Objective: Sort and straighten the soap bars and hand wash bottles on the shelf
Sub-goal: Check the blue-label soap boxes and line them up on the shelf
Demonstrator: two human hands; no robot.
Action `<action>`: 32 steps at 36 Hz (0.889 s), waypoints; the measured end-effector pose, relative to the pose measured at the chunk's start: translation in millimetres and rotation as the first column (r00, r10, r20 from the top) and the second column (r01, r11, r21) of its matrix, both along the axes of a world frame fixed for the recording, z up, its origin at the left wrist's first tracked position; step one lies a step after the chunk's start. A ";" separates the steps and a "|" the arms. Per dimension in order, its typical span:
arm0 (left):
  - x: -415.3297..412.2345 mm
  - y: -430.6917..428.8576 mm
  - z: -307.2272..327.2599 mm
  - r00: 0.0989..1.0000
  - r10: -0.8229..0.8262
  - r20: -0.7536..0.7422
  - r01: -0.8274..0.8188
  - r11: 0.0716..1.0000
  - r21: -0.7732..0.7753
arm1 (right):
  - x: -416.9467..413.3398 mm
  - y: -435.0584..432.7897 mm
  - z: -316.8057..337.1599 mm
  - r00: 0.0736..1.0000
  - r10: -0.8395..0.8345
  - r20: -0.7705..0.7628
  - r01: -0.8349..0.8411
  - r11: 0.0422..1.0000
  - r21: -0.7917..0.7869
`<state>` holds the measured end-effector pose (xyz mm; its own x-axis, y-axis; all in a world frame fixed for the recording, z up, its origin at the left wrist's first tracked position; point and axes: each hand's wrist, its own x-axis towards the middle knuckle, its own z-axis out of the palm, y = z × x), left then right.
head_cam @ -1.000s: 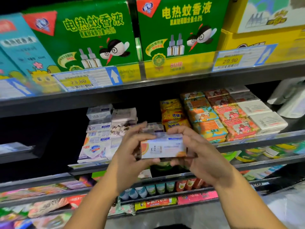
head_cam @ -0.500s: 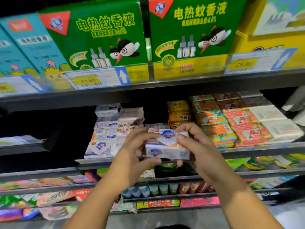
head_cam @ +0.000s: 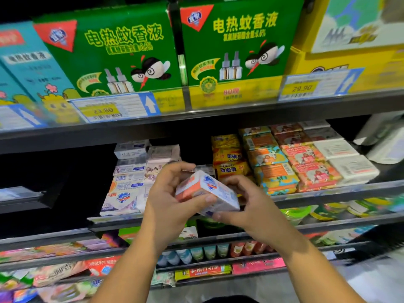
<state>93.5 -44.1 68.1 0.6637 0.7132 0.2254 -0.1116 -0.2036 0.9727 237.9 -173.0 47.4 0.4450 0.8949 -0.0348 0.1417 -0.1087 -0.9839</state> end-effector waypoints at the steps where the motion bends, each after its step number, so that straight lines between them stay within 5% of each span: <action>1: 1.2 -1.4 1.0 1.000 -0.005 -0.005 0.005 1.000 0.016 | -3.5 2.2 -2.2 1.000 0.021 -0.020 -0.021 1.000 0.000; 10: -2.0 0.7 6.5 0.995 0.014 -0.100 0.000 0.991 0.136 | 0.4 1.7 -7.7 0.998 0.020 -0.052 -0.020 1.000 -0.002; 19: -6.7 7.8 -6.5 0.959 -0.017 -0.283 0.065 0.985 0.161 | 10.8 -2.5 6.7 0.976 -0.130 -0.172 0.176 0.943 0.284; 25: 1.8 2.0 -15.3 0.900 0.044 -0.435 0.096 0.951 0.296 | -7.1 10.3 3.0 0.997 -0.080 0.004 0.077 0.967 0.241; 28: 2.4 8.3 -17.9 0.930 0.113 -0.350 -0.035 0.975 0.220 | -3.4 11.1 1.5 0.995 -0.096 -0.008 0.095 0.965 0.245; 32: 2.5 17.3 -12.6 0.984 0.088 -0.156 -0.099 0.993 -0.065 | 11.0 8.6 2.8 0.987 -0.125 -0.096 0.145 0.958 0.247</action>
<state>96.0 -26.8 55.5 0.6160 0.7844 0.0720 0.0556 -0.1345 0.9894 248.9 -164.4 50.2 0.5674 0.8105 0.1451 0.0638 0.1324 -0.9891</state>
